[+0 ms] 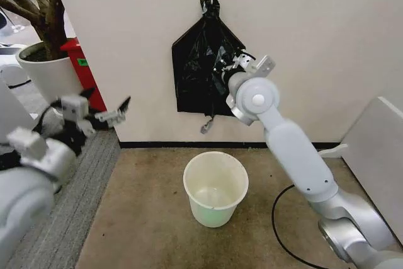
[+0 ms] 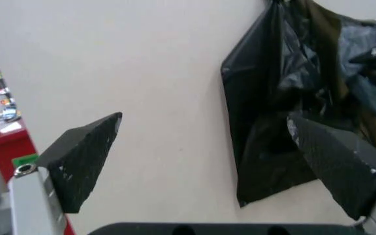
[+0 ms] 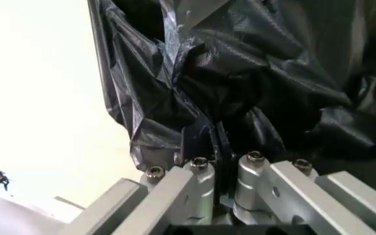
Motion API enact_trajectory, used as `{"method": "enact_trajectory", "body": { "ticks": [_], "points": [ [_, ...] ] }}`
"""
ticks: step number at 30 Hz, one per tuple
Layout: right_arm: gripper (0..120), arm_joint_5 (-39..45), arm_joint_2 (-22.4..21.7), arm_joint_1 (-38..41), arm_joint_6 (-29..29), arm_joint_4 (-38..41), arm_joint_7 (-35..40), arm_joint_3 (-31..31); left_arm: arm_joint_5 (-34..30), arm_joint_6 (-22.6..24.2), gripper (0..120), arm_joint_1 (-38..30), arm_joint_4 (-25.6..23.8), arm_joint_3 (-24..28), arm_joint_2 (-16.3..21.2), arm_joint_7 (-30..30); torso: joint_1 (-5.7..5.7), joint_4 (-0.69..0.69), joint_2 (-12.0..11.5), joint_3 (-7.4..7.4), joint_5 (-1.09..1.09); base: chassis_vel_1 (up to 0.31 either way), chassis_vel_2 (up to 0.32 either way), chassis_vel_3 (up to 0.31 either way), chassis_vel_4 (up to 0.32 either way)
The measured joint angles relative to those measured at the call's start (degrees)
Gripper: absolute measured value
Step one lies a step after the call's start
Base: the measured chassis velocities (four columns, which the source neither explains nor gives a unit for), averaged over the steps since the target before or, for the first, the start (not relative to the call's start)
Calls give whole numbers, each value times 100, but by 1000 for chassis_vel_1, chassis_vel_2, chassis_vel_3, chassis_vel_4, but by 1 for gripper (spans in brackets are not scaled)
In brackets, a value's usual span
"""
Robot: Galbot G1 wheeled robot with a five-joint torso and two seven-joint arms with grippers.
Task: Place the garbage bag over the trash bin.
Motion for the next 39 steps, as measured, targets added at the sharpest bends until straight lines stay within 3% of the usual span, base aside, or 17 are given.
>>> {"method": "enact_trajectory", "body": {
  "ticks": [5, 7, 13, 17, 20, 22, 26, 34, 39],
  "points": [
    [0, 9, 8, -3, -9, 8, -70, 142, -83, 68, 100, -1807, 657, 1605, 29, -75, 0, -5, 0, 0, 3, 0, 0, 0, 0],
    [0, 19, 2, -2, -11, 22, -75, 168, -95, 78, 100, -2035, 742, 1794, 1, -86, 0, -4, 0, 0, 4, 0, 0, 0, 0],
    [0, 80, -30, 11, -36, 68, -168, 336, -113, 123, 100, -3795, 1374, 3441, -406, -140, 0, -3, 0, 0, 2, 0, 0, 0, 0],
    [0, 120, -31, 17, -43, 68, -256, 407, -41, 154, 100, -4375, 1620, 3900, -696, -235, 0, -1, 0, -1, 5, 0, 0, 0, 0],
    [0, 206, -42, 52, -47, 67, -364, 500, 140, 346, 100, -5170, 2007, 4407, -1248, -473, 0, -4, 0, -1, 7, 0, 0, 0, 0],
    [0, 224, -49, 61, -49, 67, -379, 518, 165, 393, 100, -5258, 2059, 4468, -1315, -520, 0, -4, 0, -1, 7, 0, 0, 0, 0],
    [0, 372, -91, 124, -61, 71, -443, 624, 334, 928, 100, -5898, 2317, 5032, -1701, -809, 0, -1, 0, -1, 5, 0, 0, 0, 0],
    [0, 487, -88, 163, -57, 173, -465, 673, 638, 1780, 100, -6526, 2690, 5899, -2225, -1080, 0, -2, 0, -1, 4, 0, 0, 0, 0],
    [0, 544, -110, 163, -42, 284, -461, 674, 889, 2226, 100, -6771, 2946, 6156, -2578, -1119, 0, -2, 0, -1, 3, 0, 0, 0, 0]
  ]
}}
